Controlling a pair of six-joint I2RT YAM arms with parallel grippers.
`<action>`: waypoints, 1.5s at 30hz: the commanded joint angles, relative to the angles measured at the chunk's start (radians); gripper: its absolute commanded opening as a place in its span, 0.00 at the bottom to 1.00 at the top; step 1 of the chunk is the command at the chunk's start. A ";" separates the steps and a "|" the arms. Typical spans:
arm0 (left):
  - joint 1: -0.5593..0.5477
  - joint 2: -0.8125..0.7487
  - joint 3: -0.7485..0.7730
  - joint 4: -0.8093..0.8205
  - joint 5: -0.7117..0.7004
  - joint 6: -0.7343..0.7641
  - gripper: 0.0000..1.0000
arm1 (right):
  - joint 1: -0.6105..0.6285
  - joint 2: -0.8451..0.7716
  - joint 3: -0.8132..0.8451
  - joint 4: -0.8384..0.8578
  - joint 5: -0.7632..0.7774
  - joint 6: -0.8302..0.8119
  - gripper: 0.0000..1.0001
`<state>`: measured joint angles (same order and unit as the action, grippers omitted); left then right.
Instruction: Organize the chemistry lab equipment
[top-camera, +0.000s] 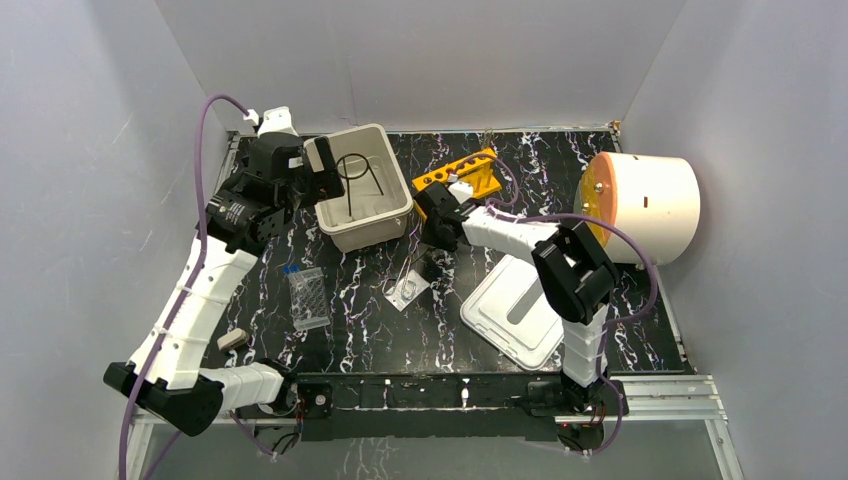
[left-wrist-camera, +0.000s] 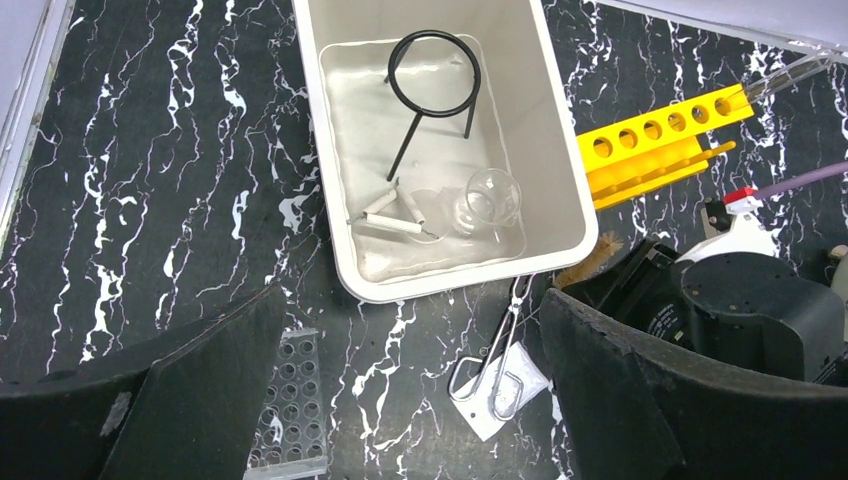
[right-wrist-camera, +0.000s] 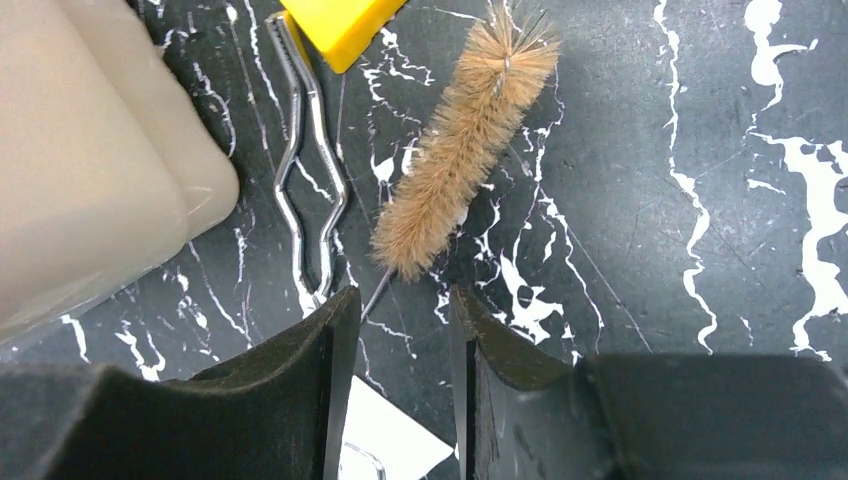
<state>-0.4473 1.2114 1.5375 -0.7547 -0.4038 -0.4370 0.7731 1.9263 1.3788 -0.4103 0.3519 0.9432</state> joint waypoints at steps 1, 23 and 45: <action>-0.004 -0.016 -0.007 0.024 -0.013 0.019 0.98 | -0.014 0.040 0.058 0.038 -0.012 0.001 0.46; -0.004 -0.012 -0.029 0.050 -0.011 0.029 0.98 | -0.008 0.131 0.140 -0.102 0.152 -0.138 0.36; -0.004 -0.032 -0.060 0.058 0.023 0.021 0.98 | -0.011 0.094 0.109 -0.126 0.064 -0.133 0.53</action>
<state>-0.4473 1.2133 1.4910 -0.7048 -0.3820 -0.4194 0.7612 2.0228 1.4509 -0.5224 0.4351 0.7532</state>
